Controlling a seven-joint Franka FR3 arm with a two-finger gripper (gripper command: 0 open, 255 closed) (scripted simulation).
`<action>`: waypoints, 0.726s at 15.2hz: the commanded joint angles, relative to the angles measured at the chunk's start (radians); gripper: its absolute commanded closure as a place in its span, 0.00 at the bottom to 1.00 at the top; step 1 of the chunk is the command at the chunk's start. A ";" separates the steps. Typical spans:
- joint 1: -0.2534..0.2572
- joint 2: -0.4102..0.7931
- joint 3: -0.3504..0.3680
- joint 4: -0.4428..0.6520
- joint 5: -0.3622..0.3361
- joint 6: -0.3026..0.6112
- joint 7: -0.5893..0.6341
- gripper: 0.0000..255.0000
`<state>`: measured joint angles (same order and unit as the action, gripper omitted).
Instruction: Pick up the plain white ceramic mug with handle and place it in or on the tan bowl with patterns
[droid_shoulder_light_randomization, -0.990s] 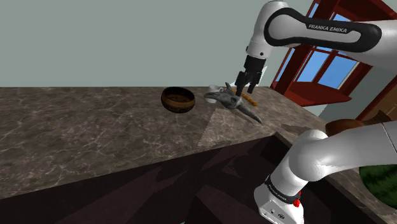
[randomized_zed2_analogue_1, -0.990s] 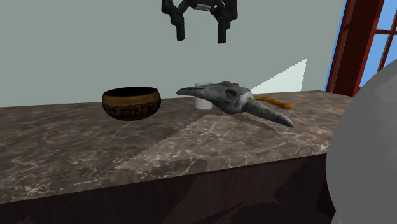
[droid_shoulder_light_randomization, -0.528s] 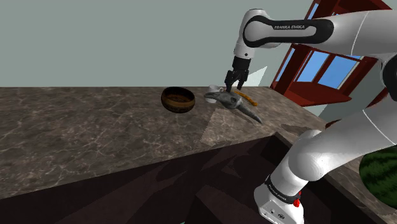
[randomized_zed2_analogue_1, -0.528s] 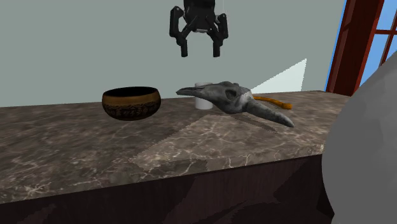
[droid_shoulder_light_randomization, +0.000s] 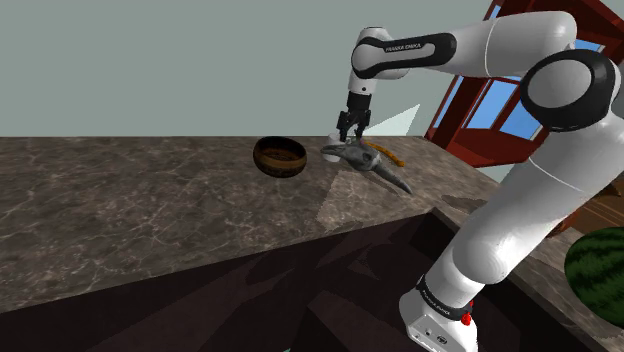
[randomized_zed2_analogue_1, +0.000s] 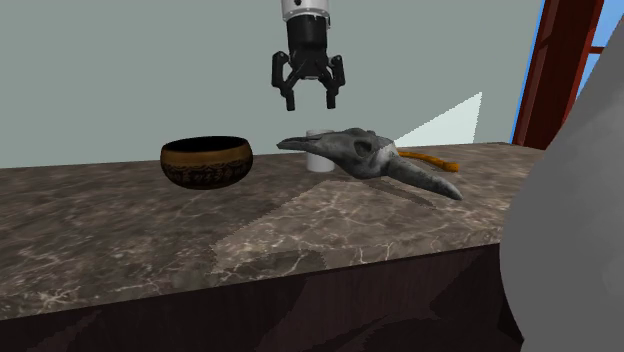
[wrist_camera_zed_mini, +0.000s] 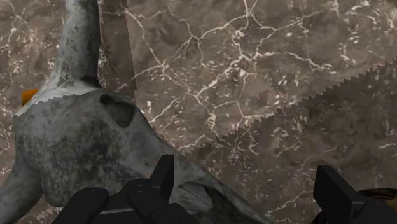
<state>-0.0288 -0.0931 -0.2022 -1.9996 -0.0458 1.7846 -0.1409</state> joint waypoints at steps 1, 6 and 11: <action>-0.008 0.081 -0.013 0.069 0.008 0.005 -0.030 0.00; -0.035 0.293 -0.029 0.272 0.038 -0.005 -0.095 0.00; -0.076 0.520 -0.032 0.529 0.071 -0.054 -0.149 0.00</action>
<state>-0.0954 0.3893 -0.2328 -1.5100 0.0211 1.7365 -0.2777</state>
